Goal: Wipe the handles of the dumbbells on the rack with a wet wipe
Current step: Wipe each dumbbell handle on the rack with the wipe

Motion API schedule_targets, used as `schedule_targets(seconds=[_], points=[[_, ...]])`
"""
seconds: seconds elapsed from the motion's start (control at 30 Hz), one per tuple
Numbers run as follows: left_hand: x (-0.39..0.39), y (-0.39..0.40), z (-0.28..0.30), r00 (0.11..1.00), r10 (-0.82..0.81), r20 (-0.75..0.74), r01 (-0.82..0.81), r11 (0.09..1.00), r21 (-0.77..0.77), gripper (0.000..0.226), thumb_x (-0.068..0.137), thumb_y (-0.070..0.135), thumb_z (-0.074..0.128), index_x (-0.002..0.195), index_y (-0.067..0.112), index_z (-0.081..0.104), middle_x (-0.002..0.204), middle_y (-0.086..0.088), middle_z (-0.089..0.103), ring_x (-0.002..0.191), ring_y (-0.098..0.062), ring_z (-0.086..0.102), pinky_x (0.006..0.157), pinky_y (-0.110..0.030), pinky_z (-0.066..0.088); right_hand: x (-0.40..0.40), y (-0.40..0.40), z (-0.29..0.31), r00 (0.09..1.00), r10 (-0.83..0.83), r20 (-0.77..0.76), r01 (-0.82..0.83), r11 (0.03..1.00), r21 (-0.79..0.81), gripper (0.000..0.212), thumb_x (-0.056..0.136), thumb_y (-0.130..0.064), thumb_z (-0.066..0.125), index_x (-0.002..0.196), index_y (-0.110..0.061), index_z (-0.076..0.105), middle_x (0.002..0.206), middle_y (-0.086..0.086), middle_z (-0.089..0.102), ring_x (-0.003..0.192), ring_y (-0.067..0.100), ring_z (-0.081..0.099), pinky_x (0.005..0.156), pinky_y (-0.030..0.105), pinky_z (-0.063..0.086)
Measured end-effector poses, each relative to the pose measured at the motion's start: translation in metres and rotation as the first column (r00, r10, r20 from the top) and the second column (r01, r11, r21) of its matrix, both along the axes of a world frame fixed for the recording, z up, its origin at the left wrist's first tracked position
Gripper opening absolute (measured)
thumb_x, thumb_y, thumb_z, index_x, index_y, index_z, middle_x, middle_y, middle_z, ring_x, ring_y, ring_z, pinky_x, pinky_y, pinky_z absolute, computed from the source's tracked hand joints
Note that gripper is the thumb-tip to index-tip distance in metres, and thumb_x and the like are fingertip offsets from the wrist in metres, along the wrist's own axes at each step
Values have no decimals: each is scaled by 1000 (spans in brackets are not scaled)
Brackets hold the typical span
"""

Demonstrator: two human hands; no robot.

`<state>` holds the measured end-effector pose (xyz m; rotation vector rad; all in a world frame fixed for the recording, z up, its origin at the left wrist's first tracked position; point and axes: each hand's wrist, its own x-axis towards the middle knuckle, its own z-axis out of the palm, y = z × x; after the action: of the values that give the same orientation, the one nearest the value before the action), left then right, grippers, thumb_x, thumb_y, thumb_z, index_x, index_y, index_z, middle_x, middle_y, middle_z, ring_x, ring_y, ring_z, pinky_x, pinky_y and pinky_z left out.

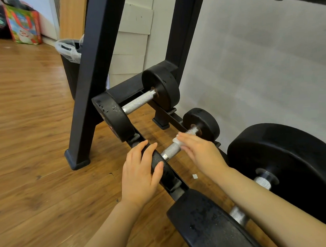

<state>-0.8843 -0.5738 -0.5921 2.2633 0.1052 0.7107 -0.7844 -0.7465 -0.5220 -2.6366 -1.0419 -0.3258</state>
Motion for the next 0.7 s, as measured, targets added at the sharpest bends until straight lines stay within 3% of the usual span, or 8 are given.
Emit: schedule_targets(seconds=[0.07, 0.17, 0.3, 0.37, 0.47, 0.53, 0.7], points=[[0, 0, 0, 1000, 1, 4, -1, 1000, -2, 57, 94, 47, 38, 137, 14, 54, 140, -8, 50, 130, -25, 42, 103, -43, 39, -6, 3, -2, 996, 75, -50, -77, 996, -43, 40, 97, -14, 56, 138, -16, 53, 143, 0, 51, 128, 18, 52, 109, 32, 40], [0, -1, 1, 1000, 3, 4, -3, 1000, -1, 57, 94, 47, 37, 138, 14, 53, 140, -7, 50, 130, -23, 41, 102, -41, 38, -7, 3, 1, 997, 32, 76, -31, 999, -15, 35, 91, -16, 66, 125, -15, 64, 137, 4, 57, 110, 23, 64, 89, 38, 56], [1, 0, 0, 1000, 4, 2, -4, 1000, 6, 58, 94, 48, 37, 138, 16, 52, 141, -6, 49, 130, -21, 39, 101, -39, 36, -10, 5, 5, 989, -104, 104, 107, 994, -19, 37, 92, -33, 63, 126, -22, 55, 129, 1, 53, 109, 14, 57, 83, 24, 52], [0, 0, 0, 1000, 4, 5, -4, 1000, 1, 58, 94, 48, 37, 138, 15, 53, 141, -7, 49, 130, -22, 39, 101, -40, 37, -13, 8, 10, 981, -134, 141, 138, 990, -17, 35, 85, -32, 72, 117, -22, 60, 118, 2, 56, 102, 15, 58, 73, 21, 51], [0, -1, 1, 1000, 0, 2, 0, 1000, -2, 58, 94, 49, 36, 138, 15, 52, 141, -7, 49, 131, -23, 40, 102, -41, 38, -12, 9, 7, 935, -54, 350, 106, 986, -130, 30, 71, -25, 84, 99, -18, 74, 109, 10, 61, 97, 27, 60, 70, 36, 53], [0, -1, 1, 1000, -1, -2, 1, 1000, -3, 58, 94, 49, 36, 139, 16, 52, 141, -6, 49, 131, -23, 41, 102, -40, 37, -10, 8, 5, 942, -29, 334, 73, 990, -121, 28, 73, -22, 83, 99, -16, 74, 106, 10, 62, 97, 28, 59, 73, 41, 54], [0, 0, 0, 1000, -4, -12, 4, 1000, -1, 58, 94, 50, 36, 139, 17, 51, 142, -5, 48, 132, -22, 40, 103, -40, 38, -12, 7, 2, 995, -7, 98, 8, 1000, -7, 20, 89, -12, 66, 108, -7, 69, 103, 5, 60, 98, 18, 56, 84, 32, 55]])
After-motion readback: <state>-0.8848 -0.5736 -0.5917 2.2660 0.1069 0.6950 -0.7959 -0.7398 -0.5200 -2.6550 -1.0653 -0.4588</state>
